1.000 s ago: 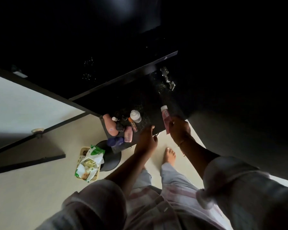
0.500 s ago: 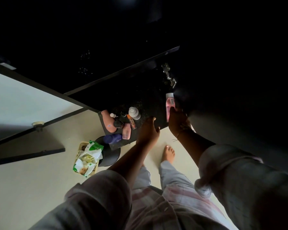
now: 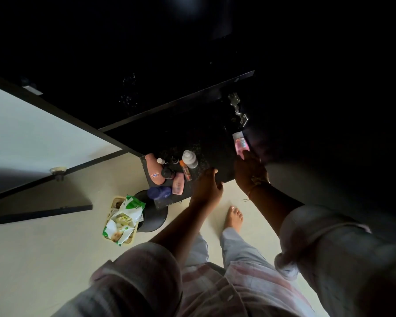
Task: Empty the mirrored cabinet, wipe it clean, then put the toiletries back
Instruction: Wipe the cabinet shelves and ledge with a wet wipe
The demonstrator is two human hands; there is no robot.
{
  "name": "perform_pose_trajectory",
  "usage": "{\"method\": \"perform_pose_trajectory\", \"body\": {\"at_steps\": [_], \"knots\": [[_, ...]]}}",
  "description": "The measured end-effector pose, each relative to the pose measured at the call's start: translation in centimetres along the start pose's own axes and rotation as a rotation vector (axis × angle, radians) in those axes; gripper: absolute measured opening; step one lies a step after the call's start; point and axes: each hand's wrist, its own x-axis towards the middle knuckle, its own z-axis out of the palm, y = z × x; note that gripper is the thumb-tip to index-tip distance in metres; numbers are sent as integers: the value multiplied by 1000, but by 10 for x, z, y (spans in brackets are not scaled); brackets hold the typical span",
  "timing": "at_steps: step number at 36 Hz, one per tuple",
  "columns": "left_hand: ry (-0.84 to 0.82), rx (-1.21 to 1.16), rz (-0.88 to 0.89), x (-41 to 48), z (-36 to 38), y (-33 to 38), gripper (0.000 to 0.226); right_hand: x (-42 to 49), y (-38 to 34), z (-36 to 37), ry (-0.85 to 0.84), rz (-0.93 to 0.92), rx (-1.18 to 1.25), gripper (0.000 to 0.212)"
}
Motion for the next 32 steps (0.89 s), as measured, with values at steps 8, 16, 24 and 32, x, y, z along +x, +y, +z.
{"method": "perform_pose_trajectory", "body": {"at_steps": [8, 16, 24, 32], "knots": [[5, -2, -14, -4, -5, -3, 43, 1, -6, -1, -24, -37, -122, 40], [60, -3, -22, -13, -16, -9, 38, -11, -49, -1, -126, -491, -124, 56], [108, -56, -116, -24, -28, -21, 44, -16, -79, 15, -219, -609, 51, 74], [140, -127, -184, -27, -35, -30, 41, -10, -87, 25, -219, -608, 64, 57]]}}
